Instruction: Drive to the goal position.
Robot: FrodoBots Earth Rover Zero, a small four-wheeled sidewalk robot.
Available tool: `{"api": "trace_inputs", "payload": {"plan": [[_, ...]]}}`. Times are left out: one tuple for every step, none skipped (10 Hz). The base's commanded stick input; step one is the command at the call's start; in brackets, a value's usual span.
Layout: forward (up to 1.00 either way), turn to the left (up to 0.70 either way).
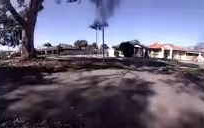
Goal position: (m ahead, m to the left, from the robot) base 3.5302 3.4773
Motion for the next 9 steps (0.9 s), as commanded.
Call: {"api": "trace_inputs", "payload": {"plan": [[0.7,0.0],[0.7,0.0],[0.7,0.0],[0.7,0.0],[0.7,0.0],[0.7,0.0],[0.7,0.0],[0.7,0.0],[0.7,0.0]]}}
